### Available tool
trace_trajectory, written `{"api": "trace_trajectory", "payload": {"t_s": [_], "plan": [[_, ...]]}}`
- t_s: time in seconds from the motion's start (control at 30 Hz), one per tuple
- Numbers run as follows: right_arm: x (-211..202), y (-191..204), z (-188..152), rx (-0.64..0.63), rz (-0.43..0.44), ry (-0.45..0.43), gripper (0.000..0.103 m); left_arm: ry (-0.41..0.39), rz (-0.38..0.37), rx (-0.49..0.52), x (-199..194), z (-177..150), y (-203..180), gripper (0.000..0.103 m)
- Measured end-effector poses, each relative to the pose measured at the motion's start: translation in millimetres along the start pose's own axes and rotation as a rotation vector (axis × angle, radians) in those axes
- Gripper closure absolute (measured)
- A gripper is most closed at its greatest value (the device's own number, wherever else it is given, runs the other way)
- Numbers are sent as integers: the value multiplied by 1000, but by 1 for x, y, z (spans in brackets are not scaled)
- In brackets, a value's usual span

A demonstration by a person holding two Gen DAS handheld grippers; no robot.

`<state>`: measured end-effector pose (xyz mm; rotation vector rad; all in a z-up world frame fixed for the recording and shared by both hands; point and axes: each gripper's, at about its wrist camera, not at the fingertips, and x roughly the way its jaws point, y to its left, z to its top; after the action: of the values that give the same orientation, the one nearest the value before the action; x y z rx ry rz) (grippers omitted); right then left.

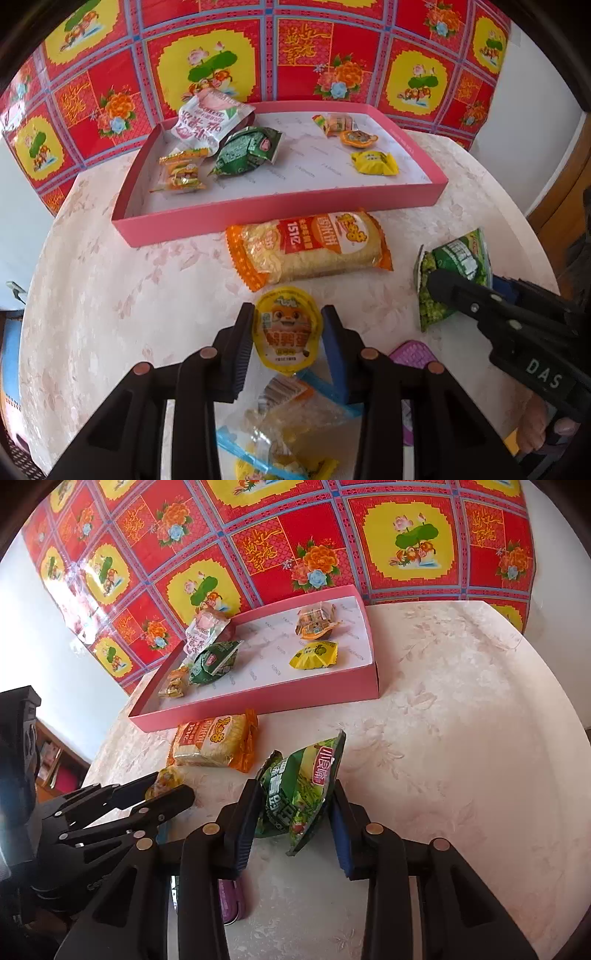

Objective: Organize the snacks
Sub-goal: 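Grasp the yellow cartoon jelly cup with the left tool while the right tool holds the green bag, then carry the jelly cup and green chip bag over the pink box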

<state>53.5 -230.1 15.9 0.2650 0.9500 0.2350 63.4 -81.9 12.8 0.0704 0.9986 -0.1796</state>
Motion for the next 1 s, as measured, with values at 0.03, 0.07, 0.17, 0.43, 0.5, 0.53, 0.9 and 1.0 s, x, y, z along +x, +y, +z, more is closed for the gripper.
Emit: {"api": "trace_trajectory", "payload": {"t_s": [0.03,0.07,0.17,0.43,0.5,0.53,0.9,1.0], "plan": [[0,0,0,2,0,-2,67,-3,0,-4,-3,-1,1,65],[0,0,0,3,0,-2,67,-5,2,-9,-5,-2,1,65],[0,1,0,3,-5,-3,67,-7,2,-26,-12,-3,2,65],[-8,6,2,-6,-11,-1,69,-58,-7,-26,-33,-3,1,65],[-10,7,4,3,-1,-9,69,-73,-13,-30,-37,-2,2,65],[-11,7,5,2,1,-13,69,-79,-14,-32,-39,-1,2,65],[-27,23,21,-48,14,-64,69,-128,-55,-54,-54,9,9,65],[-30,28,27,-60,19,-79,69,-141,-62,-58,-56,13,13,65]]}}
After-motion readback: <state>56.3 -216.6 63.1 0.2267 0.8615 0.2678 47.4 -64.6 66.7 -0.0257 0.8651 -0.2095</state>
